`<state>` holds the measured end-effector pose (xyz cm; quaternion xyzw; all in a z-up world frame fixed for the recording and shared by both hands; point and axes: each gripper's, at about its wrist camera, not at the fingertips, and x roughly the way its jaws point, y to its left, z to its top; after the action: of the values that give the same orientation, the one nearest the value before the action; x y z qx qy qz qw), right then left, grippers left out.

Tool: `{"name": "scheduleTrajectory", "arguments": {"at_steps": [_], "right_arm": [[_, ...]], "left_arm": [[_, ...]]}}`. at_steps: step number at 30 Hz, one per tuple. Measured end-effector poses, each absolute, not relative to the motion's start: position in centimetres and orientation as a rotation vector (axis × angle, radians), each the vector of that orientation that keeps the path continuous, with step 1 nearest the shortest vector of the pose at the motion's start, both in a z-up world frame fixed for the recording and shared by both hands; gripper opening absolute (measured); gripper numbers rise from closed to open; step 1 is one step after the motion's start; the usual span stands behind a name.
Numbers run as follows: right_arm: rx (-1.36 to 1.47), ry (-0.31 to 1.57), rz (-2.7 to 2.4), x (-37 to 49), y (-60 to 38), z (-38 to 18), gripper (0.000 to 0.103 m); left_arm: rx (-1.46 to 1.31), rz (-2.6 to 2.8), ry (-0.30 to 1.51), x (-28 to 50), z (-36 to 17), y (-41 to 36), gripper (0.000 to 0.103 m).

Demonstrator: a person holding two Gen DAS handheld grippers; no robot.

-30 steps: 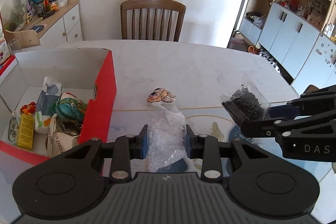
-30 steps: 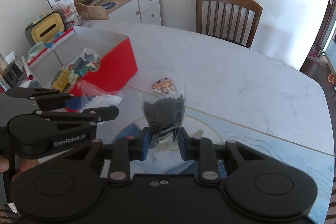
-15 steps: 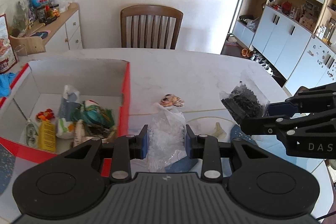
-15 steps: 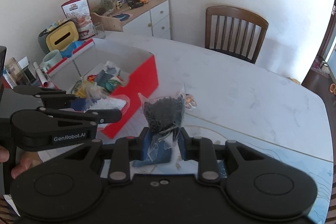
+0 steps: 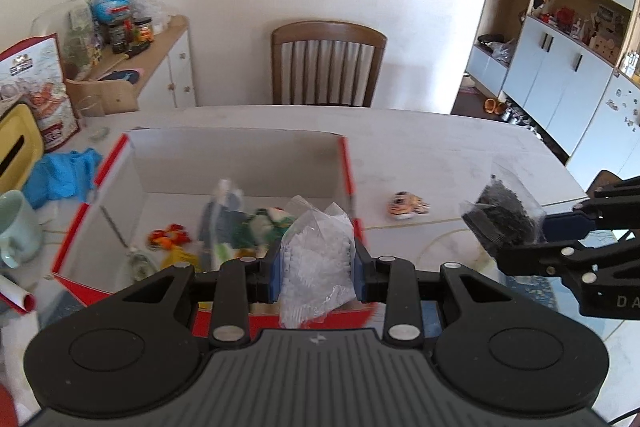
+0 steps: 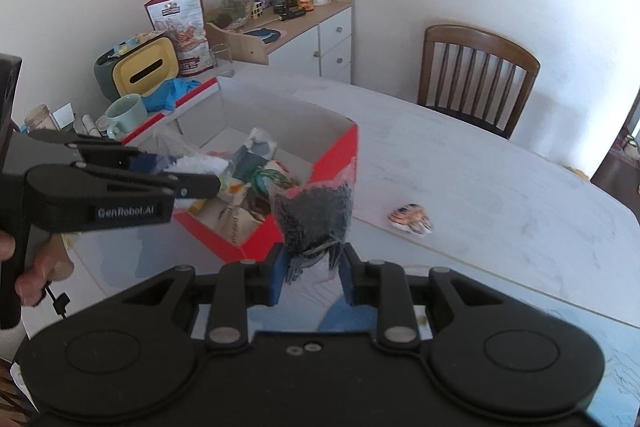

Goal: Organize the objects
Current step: 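Carry the pellet bag and black bag over the red box and release both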

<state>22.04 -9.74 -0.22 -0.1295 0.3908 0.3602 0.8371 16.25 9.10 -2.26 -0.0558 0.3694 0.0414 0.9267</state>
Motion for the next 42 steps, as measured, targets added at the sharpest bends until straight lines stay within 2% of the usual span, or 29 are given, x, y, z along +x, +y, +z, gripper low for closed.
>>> {"name": "scheduleTrajectory", "arguments": {"at_steps": [14, 24, 42], "right_arm": [[-0.314, 0.831, 0.772, 22.7, -2.8, -1.5, 0.027], [-0.383, 0.863, 0.816, 23.6, 2.4, -3.4, 0.027], [-0.453, 0.876, 0.838, 24.9, 8.1, -7.3, 0.027]], "left_arm": [[-0.123, 0.161, 0.775, 18.6, -2.8, 16.4, 0.032], [-0.123, 0.246, 0.815, 22.7, -5.7, 20.0, 0.032], [-0.087, 0.235, 0.984, 28.2, -10.5, 22.3, 0.033]]}}
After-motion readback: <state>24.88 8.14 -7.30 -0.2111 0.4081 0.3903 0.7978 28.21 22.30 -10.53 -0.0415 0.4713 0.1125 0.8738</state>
